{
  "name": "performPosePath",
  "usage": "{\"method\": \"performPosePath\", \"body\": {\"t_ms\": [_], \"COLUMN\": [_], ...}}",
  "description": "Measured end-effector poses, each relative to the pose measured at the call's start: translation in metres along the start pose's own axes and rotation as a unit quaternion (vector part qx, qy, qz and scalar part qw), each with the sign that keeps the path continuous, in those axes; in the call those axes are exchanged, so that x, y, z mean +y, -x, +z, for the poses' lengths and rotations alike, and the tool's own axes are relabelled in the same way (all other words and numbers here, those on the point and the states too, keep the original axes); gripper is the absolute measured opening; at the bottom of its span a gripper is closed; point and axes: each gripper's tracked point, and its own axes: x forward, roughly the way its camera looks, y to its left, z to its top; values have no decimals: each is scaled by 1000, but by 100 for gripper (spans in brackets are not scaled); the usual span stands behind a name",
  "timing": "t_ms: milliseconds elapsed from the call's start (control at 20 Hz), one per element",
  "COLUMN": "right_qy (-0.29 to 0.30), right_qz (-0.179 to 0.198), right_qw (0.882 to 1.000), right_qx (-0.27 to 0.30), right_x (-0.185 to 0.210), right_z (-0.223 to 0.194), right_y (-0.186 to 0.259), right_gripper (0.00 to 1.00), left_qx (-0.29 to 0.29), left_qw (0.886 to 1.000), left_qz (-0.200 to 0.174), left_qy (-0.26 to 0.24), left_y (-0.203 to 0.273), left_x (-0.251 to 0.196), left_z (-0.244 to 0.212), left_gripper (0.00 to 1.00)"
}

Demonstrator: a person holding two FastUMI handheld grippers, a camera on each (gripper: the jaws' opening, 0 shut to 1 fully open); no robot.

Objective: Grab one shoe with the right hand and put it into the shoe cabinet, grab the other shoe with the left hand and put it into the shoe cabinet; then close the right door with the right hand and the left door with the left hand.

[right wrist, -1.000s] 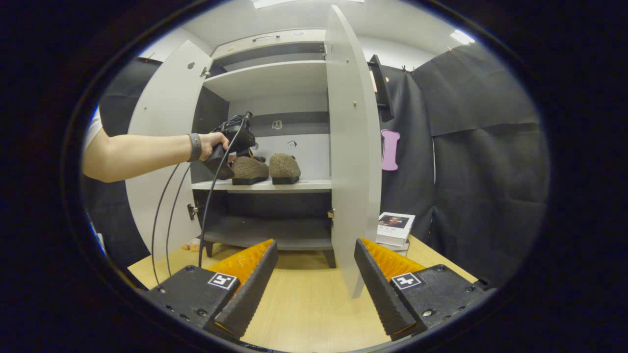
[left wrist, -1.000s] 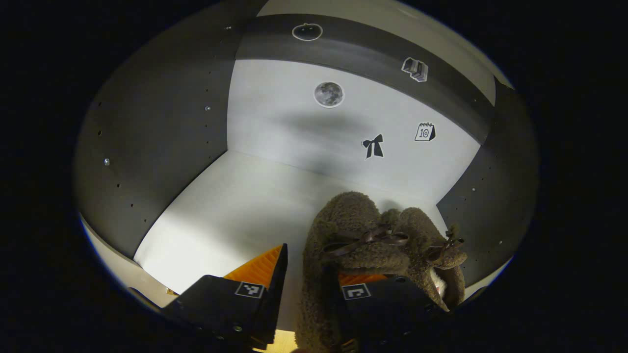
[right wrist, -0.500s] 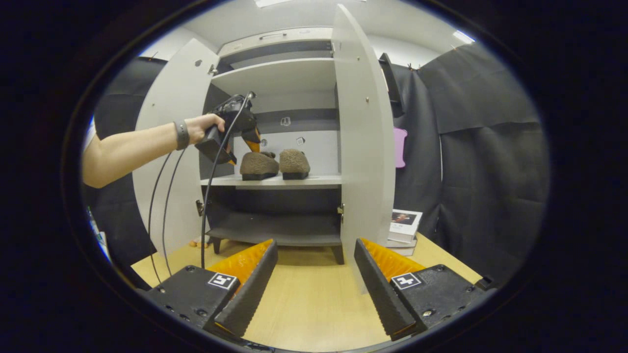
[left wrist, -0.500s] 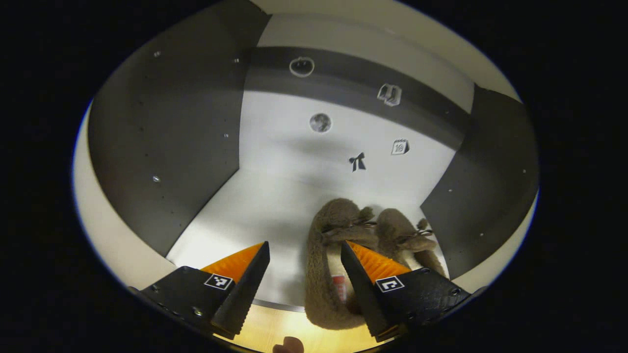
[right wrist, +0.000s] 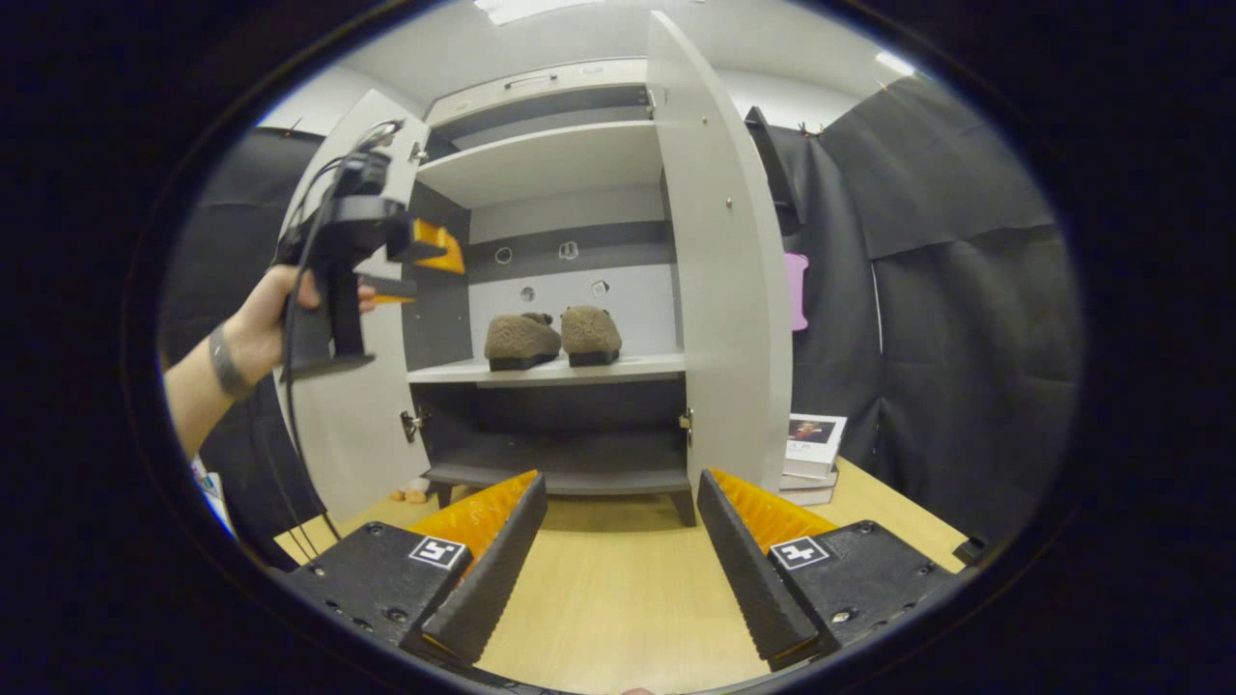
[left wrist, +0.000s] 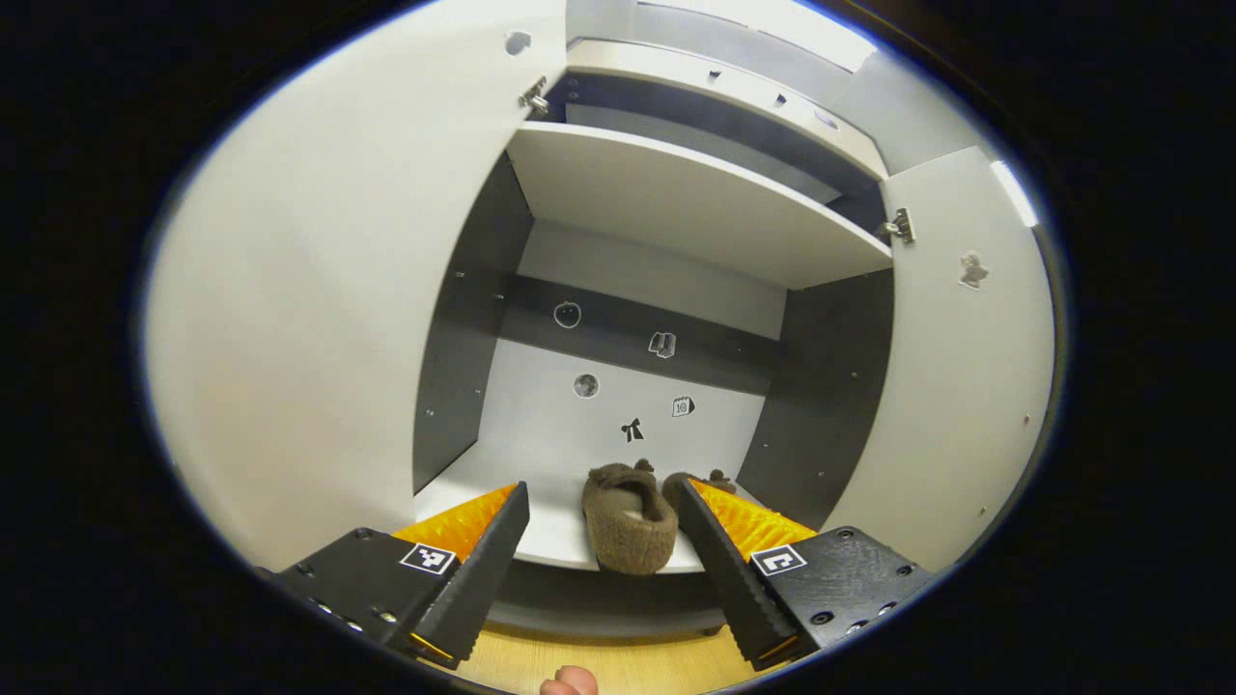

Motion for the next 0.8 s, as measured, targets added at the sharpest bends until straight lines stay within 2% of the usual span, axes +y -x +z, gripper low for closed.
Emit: {"method": "performPosePath", "body": {"t_ms": [250, 400, 600, 800], "right_qy": [0, 1, 1, 8], "right_qz": [3, 9, 25, 43], "right_qw": [1000, 1000, 1000, 999], "right_qx": [-10, -11, -11, -14], "right_x": [-1, 2, 9, 12], "right_z": [14, 16, 17, 24], "right_y": [1, 5, 11, 9], "right_gripper": [99, 99, 100, 99], "left_qx": [2, 10, -13, -50], "left_qw": [999, 998, 998, 997], "left_qz": [32, 52, 57, 44], "left_qy": [-11, -24, -37, -46], "left_y": [77, 104, 128, 143], "left_x": [22, 30, 20, 3], "left_z": [-53, -72, -59, -35], "left_gripper": [95, 95, 95, 95]}}
